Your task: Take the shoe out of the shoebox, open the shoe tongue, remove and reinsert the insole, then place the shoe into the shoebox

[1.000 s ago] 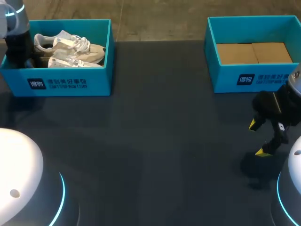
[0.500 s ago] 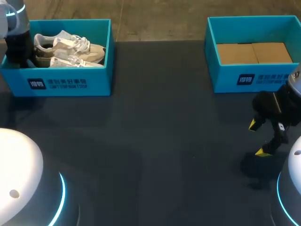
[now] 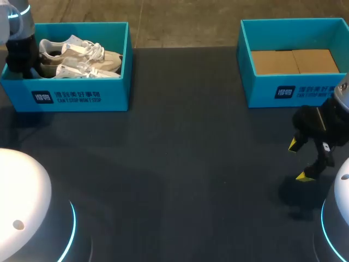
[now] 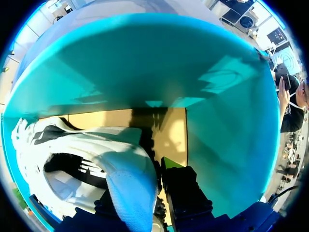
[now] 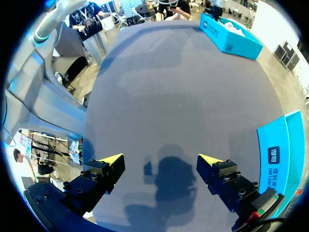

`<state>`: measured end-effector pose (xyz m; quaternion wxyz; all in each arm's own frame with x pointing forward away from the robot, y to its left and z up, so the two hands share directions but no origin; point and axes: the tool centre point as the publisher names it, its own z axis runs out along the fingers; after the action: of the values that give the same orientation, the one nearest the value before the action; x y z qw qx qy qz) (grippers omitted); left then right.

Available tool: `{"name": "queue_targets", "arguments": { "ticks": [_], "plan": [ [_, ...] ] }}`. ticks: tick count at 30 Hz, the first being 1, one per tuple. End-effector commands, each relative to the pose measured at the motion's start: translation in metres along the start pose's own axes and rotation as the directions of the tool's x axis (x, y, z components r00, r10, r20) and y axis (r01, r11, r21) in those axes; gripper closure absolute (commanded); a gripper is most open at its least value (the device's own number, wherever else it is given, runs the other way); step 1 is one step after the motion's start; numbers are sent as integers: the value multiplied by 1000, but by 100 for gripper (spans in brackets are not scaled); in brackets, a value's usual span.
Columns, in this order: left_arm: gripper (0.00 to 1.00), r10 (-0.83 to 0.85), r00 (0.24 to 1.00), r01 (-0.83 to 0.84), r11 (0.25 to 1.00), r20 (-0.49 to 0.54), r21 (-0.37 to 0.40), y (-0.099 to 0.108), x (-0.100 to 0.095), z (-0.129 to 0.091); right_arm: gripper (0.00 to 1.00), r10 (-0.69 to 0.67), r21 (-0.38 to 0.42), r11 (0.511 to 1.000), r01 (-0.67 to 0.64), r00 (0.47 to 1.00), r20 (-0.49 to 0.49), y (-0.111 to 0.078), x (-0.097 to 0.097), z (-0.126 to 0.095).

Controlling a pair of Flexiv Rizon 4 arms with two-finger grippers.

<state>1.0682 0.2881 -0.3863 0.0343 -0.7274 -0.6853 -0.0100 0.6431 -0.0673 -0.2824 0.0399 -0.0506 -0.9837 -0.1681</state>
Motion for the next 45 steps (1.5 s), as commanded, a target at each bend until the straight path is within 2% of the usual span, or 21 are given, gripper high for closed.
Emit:
{"name": "queue_targets", "arguments": {
  "ticks": [1, 13, 27, 45],
  "plan": [
    [100, -2, 1000, 2, 1000, -5, -2, -1, 1, -4, 0, 0, 1, 1000, 0, 1000, 2, 0, 1, 1],
    [100, -41, 999, 41, 999, -32, 15, 5, 8, -3, 0, 0, 1, 1000, 0, 1000, 2, 0, 1, 1],
    [100, -92, 996, 92, 995, -9, 24, 10, 13, -21, 0, 0, 1, 1000, 0, 1000, 2, 0, 1, 1],
    [100, -127, 992, 127, 991, -12, -33, 3, 16, -76, 0, 0, 1, 1000, 0, 1000, 2, 0, 1, 1]
  ]
}}
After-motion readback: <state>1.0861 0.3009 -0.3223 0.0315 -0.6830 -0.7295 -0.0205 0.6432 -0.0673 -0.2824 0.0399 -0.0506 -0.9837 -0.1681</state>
